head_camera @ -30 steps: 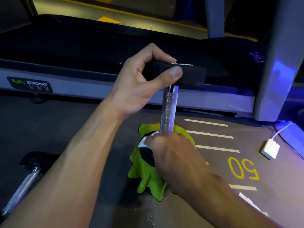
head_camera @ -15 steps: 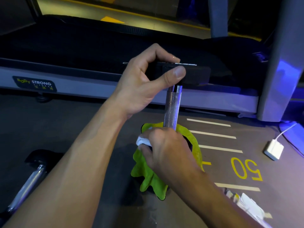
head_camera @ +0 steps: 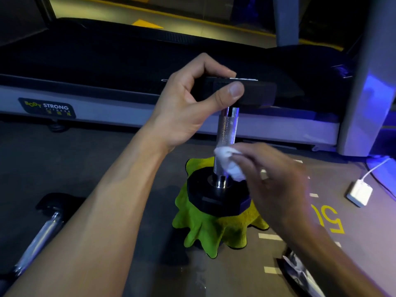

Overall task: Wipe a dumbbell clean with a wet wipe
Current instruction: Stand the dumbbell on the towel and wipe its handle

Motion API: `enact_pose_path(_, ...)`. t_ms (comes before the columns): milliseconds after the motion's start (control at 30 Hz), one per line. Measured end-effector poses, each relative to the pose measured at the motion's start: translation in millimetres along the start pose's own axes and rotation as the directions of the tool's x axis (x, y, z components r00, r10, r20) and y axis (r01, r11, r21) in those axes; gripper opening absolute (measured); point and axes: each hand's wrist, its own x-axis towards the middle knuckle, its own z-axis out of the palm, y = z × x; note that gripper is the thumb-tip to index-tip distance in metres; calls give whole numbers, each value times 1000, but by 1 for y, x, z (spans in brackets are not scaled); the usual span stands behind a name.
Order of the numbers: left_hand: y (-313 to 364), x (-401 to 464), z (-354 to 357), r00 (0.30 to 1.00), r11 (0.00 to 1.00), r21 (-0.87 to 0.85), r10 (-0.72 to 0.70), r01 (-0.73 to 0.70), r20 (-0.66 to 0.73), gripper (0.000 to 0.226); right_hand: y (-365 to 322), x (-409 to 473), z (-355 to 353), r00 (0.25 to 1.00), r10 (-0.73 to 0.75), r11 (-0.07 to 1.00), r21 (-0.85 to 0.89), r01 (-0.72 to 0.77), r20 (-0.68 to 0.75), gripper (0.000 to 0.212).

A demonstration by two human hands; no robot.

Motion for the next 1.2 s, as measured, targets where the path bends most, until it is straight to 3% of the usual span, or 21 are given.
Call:
enact_pose_path(100, 0, 0, 1, 1000, 1000, 6, -2, 2, -3, 20, 12, -1, -14, 984, 23, 992, -116, -44, -178, 15)
enact_pose_path(167, -2, 1, 2, 1000, 1000, 13, -6, 6, -6, 20, 17, 2, -14, 981, -9, 985, -171, -25, -194, 12)
enact_pose_path(233, -2, 1, 2, 1000, 1000, 20, -10, 10, -12, 20, 21, -3, -7, 995, -99, 982, -165, 93, -30, 14)
enact_pose_path(300, -3, 2, 1, 1000, 1000, 22, -13, 13, -22, 21, 25, -11, 3, 968, -103, 986, -107, 130, 228, 17)
enact_pose_path(400, -2, 2, 1, 1000, 1000, 24, -15, 15, -23, 22, 25, -8, 4, 907, 20, 1000, 7, -25, 422, 17)
enact_pose_path(567, -2, 3, 3, 1000, 1000, 15, -10, 10, -5, 22, 6, 13, 10, 812, 37, 932, -314, 182, 582, 16)
enact_pose_path(700, -4, 5, -1, 1000, 1000, 1, -12, 12, -8, 21, -7, 11, 13, 863, -11, 942, -284, 178, 504, 14)
enact_pose_path(767, -5, 7, -2, 1000, 1000, 25, -14, 14, -7, 20, 6, 23, 12, 949, -114, 949, -251, 191, 293, 20)
enact_pose_path(833, -5, 9, -2, 1000, 999, 35, -18, 18, -3, 19, 14, 37, 13, 976, -184, 946, -249, 207, 114, 22)
enact_pose_path(900, -6, 10, -3, 1000, 999, 28, -20, 20, -8, 20, 18, 36, 16, 971, -222, 947, -215, 237, 92, 22)
enact_pose_path(1000, -9, 11, -2, 1000, 999, 18, -26, 26, -15, 20, 26, 8, 18, 949, -184, 947, -213, 242, 257, 26)
enact_pose_path(1067, -10, 12, -2, 999, 999, 15, -36, 37, -21, 20, 27, 5, 15, 944, -162, 952, -205, 226, 288, 27)
enact_pose_path(1200, -9, 11, -2, 998, 998, 2, -56, 56, -16, 20, 22, 50, 16, 982, -188, 964, -194, 183, -8, 19)
